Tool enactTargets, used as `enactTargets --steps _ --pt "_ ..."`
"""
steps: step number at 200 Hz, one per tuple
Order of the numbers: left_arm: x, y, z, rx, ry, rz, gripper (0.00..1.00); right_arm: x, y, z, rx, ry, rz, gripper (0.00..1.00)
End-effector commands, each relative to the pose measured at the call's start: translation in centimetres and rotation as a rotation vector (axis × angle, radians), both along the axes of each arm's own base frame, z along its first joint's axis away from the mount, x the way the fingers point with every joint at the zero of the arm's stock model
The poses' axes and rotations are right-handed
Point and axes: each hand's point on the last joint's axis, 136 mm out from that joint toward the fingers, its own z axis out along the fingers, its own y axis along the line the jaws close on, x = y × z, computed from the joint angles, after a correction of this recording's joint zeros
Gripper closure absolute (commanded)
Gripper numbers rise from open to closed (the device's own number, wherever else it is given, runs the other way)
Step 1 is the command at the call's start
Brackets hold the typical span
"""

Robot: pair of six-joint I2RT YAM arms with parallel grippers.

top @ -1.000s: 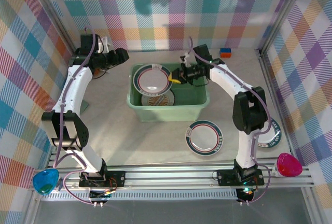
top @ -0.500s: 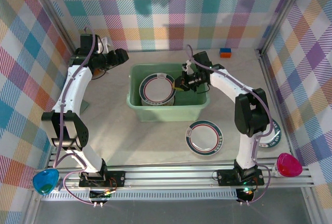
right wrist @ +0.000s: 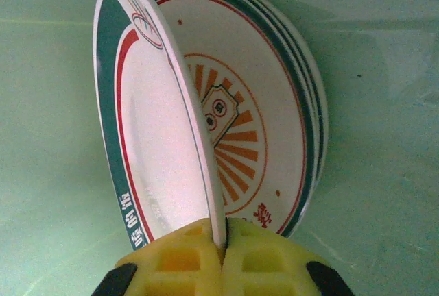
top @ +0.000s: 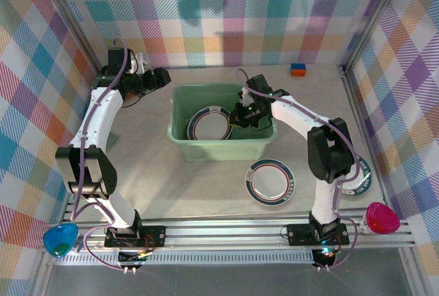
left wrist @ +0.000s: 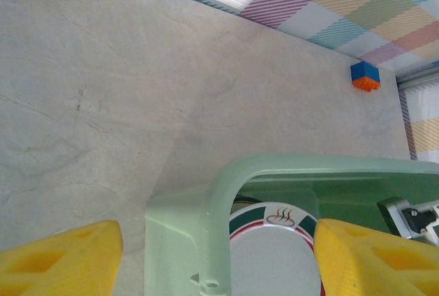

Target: Place the plates into the plastic bin on the countertop

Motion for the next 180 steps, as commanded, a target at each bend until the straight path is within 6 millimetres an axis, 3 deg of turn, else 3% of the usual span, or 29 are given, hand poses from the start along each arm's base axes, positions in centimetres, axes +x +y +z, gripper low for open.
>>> enactTargets --steps 1,39,90,128,146,180 --pt "-0.2 0.3 -0.5 0.003 0.009 -0.011 0.27 0.6 1.0 1.2 -0.002 -0.034 0.001 1.0" --pt "-0.4 0.6 -0.9 0.026 0.017 -0.009 0.27 1.3 1.1 0.1 -0.036 -0.012 -0.041 1.0" --pt "-0.6 0.6 -0.9 0.029 0.013 -0.011 0.27 0.9 0.5 -0.7 -0.133 0.001 -0.052 0.89" --pt "-0.8 0.8 -1.1 0.034 0.018 -0.002 0.27 1.2 0.1 -0.1 -0.207 -0.023 -0.068 0.72" --pt "-1.1 0.8 -0.9 0.034 0.016 -0.001 0.27 1.1 -0.1 0.0 -0.23 -0.022 -0.07 0.58" --pt "-1.6 0.7 -0.1 0.028 -0.013 -0.003 0.27 1.3 0.8 1.0 -0.195 -0.057 -0.044 0.43"
